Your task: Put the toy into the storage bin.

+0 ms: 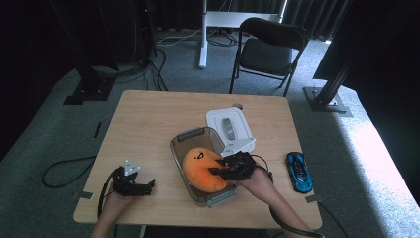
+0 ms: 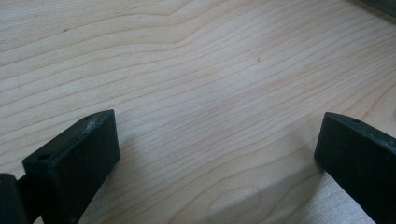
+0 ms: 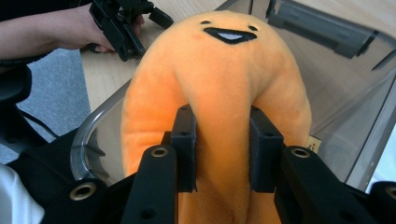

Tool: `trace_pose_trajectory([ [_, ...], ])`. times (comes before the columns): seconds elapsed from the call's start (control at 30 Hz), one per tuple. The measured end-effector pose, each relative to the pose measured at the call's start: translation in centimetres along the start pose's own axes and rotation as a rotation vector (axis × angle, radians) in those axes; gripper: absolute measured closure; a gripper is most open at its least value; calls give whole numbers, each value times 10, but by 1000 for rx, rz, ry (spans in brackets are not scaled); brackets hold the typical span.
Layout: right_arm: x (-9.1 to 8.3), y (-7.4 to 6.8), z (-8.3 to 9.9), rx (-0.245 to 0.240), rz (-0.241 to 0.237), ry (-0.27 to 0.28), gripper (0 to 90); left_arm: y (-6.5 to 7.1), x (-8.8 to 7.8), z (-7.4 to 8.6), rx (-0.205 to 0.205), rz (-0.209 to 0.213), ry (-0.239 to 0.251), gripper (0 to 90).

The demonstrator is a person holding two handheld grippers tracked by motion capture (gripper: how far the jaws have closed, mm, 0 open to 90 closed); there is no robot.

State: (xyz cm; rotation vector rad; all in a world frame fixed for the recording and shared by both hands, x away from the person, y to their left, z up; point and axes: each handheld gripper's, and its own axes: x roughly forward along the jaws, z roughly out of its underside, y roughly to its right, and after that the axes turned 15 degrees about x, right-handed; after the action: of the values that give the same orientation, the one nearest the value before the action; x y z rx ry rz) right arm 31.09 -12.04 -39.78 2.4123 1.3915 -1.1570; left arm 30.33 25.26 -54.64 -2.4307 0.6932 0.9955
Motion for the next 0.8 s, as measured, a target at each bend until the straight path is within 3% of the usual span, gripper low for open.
trace_pose_trajectory([
  [0.2,6,2,0,7,7,-24,660,0,0,0,0,0,0,4],
  [0.4,5,6,-2,33,-19,-34,511,0,0,0,-1,0,0,4],
  [0.67,7,5,-1,45,-20,-38,416,0,0,0,0,0,0,4],
  [0.8,-2,6,-3,59,-30,6,353,0,0,0,-1,0,1,4],
])
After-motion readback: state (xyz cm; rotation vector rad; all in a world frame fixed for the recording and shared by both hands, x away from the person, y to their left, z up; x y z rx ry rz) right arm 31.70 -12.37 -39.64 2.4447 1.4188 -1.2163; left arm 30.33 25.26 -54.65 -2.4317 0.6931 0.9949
